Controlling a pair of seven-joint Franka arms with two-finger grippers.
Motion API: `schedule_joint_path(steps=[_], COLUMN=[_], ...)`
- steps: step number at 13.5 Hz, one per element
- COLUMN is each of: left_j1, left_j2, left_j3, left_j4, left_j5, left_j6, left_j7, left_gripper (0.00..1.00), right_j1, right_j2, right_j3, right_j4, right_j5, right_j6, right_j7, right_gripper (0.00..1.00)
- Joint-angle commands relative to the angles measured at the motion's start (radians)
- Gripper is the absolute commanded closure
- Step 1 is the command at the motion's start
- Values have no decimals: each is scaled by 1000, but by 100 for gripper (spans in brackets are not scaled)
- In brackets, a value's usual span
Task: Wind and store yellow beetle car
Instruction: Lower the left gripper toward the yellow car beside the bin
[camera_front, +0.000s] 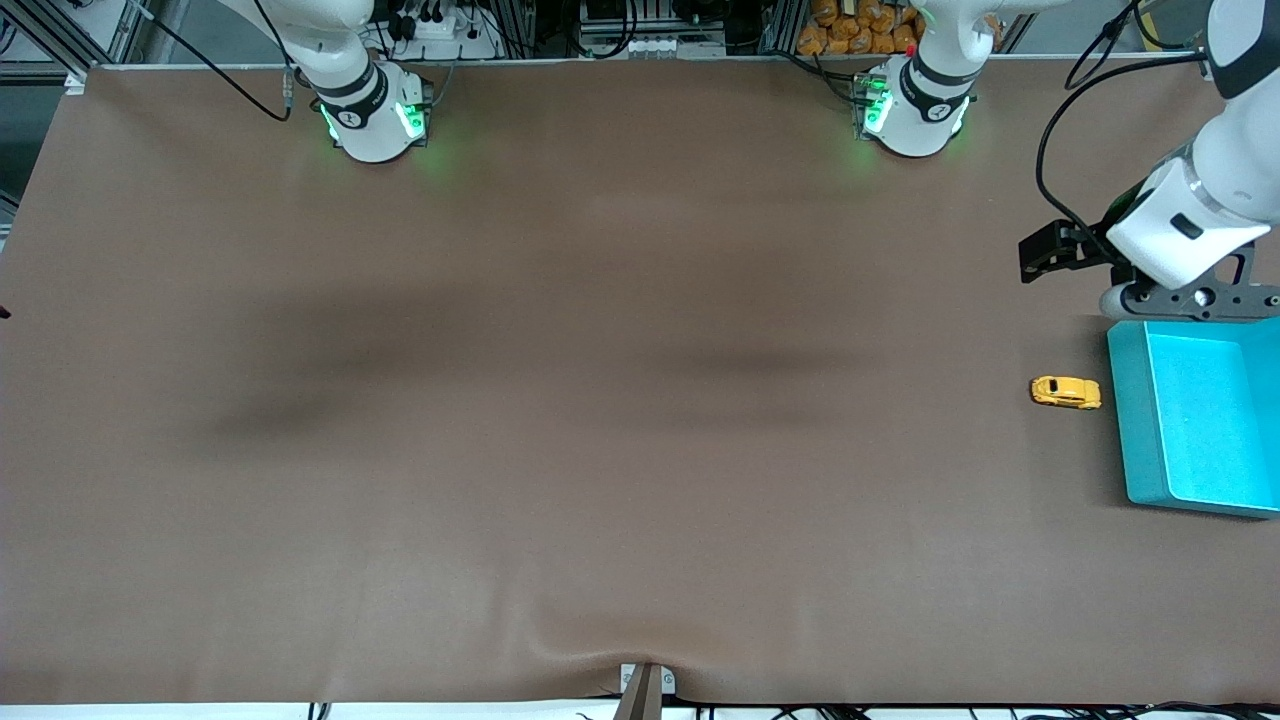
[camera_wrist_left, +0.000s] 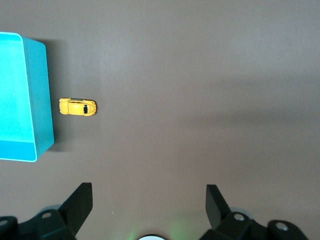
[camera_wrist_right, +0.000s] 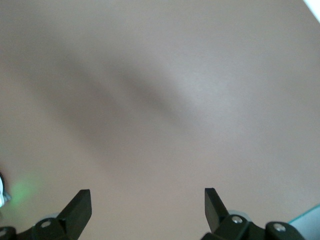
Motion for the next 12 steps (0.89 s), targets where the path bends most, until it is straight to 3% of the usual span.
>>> schedule_joint_path(steps=[1, 10, 12], left_j1=[4, 64, 95], left_j2=[2, 2, 17], left_j3=[-4, -3, -3], left_j4=[-32, -274, -290], left_j5=[-3, -5, -3], left_j6=[9, 330, 368], left_j7=[-78, -542, -615], left_gripper=[0, 0, 0], right_j1=[-9, 58, 90], right_j2=[-29, -128, -138], right_j3=[7, 15, 7], right_j4=[42, 44, 45], right_j5=[49, 89, 82], right_j6=[-21, -124, -127], right_j7=[225, 864, 877], right_gripper=[0, 0, 0])
